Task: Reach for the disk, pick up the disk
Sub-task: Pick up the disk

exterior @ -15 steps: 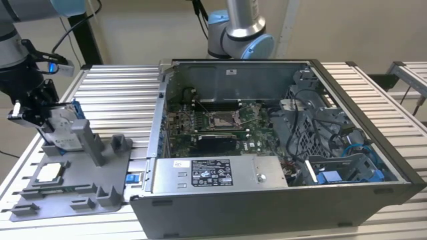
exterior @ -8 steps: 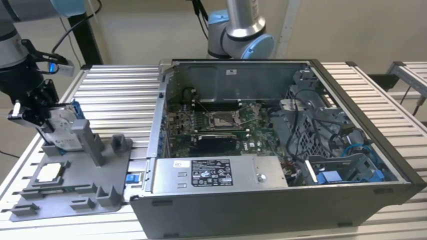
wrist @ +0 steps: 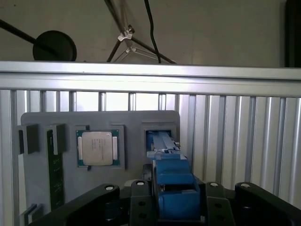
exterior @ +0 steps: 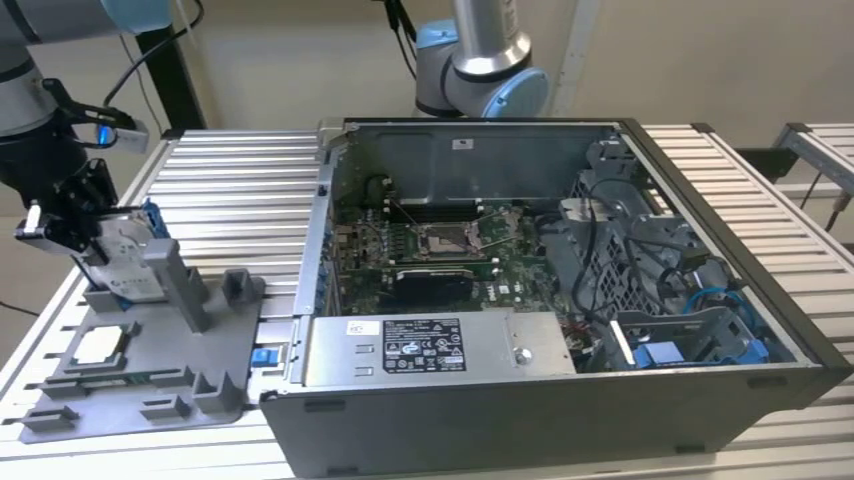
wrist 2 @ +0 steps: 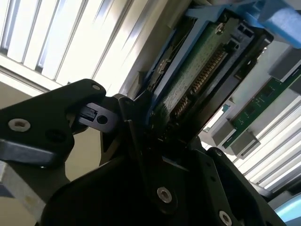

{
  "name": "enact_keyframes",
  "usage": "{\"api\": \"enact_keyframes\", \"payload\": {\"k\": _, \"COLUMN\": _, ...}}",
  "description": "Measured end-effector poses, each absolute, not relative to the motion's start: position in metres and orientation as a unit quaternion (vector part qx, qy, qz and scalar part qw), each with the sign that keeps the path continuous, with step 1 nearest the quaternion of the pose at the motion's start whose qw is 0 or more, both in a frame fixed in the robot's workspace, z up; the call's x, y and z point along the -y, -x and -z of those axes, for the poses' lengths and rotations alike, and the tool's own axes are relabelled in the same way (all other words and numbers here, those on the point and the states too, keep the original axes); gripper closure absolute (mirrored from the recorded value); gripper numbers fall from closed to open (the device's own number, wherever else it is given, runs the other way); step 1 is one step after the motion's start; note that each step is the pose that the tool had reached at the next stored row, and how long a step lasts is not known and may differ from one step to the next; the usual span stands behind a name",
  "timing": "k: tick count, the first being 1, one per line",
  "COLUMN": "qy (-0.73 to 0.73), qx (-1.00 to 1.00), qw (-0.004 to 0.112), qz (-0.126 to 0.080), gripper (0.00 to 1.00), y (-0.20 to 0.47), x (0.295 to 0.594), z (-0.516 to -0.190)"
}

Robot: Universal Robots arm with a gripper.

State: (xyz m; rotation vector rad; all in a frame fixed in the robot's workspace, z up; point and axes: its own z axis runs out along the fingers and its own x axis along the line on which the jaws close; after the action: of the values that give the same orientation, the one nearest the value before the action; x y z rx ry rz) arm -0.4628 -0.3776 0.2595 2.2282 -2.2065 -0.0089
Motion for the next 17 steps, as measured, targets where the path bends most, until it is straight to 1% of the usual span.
{"api": "enact_keyframes", "payload": {"k": 17, "qy": -0.711, "qx": 0.704, "qw": 0.004, "qz": 0.002, "gripper": 1.0, "y": 0.4627, "x": 0.3776, "z": -0.2598}}
